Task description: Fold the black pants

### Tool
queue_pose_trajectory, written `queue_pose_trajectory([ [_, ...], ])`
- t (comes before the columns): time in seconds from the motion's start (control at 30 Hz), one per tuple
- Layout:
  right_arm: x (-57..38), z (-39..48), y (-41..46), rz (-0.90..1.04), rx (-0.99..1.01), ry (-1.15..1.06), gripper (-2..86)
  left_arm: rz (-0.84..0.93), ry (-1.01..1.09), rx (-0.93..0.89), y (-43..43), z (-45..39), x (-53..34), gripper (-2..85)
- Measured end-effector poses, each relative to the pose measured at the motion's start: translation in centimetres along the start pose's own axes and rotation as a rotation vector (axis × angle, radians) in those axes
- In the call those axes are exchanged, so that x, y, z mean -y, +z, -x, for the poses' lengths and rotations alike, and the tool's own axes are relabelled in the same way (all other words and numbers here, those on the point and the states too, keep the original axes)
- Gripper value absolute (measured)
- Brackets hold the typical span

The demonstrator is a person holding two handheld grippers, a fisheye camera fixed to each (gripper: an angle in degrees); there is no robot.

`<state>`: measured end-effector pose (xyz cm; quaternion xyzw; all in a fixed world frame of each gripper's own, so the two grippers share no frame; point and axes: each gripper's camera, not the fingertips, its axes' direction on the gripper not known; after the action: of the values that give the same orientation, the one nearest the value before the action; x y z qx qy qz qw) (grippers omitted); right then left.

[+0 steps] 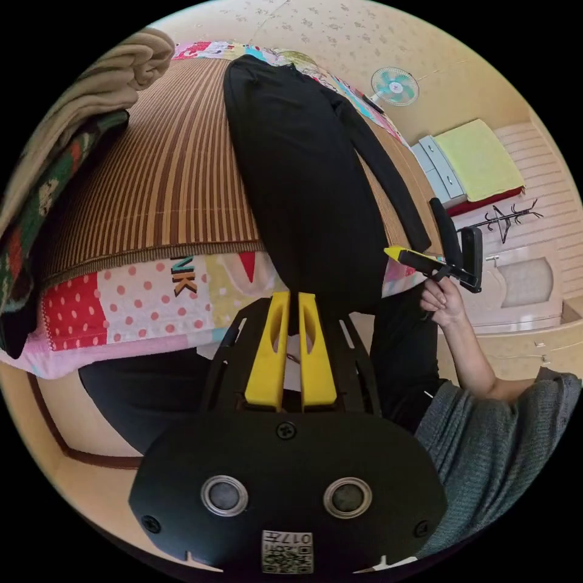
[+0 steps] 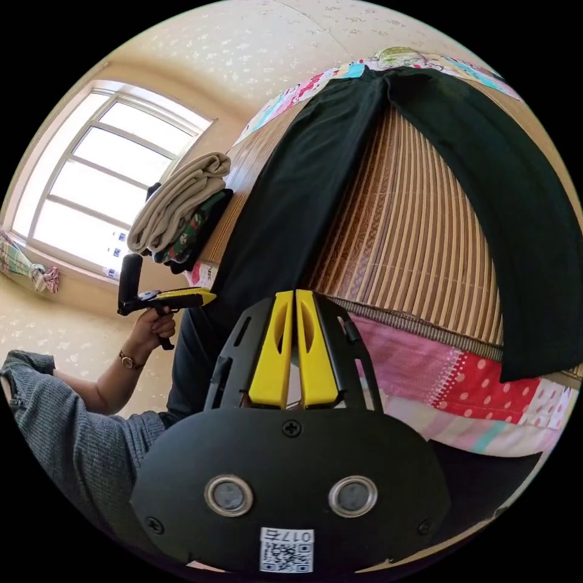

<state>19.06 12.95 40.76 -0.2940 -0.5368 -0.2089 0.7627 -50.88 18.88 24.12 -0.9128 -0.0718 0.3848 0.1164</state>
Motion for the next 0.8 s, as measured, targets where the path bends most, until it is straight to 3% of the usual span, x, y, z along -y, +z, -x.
queue_pose_trajectory([
  [0.13,-3.0,-2.6,-4.7,-0.037,-0.085,0.054,2.7,0.126,0.055,0.026,1.0,0.1,-2.9,0.0],
  [0.23,-4.7,-5.5,-10.1,-0.249,-0.199,0.101,7.1,0.027,0.001,0.084,-0.9,1.0,-5.2,-0.4],
  [0.3,-4.3,-7.0,-11.9,-0.273,-0.285,0.129,8.7,-0.054,-0.03,0.061,-2.5,1.6,-6.0,-0.5],
  [0.47,0.2,-9.4,-8.0,0.017,-0.4,0.162,11.2,-0.132,-0.038,-0.002,-3.4,1.4,-5.6,-0.6],
  [0.53,1.5,-7.7,-5.9,0.102,-0.534,0.119,9.3,-0.147,-0.037,-0.062,-3.2,1.2,-5.3,-0.6],
  [0.63,1.6,-5.7,-5.2,0.155,-0.576,0.112,4.5,-0.172,-0.034,-0.125,-2.9,0.5,-5.2,-0.6],
  [0.8,-0.7,-4.9,-4.6,0.19,-0.333,0.145,3.5,-0.203,-0.061,-0.054,-2.0,-0.2,-7.5,-0.9],
])
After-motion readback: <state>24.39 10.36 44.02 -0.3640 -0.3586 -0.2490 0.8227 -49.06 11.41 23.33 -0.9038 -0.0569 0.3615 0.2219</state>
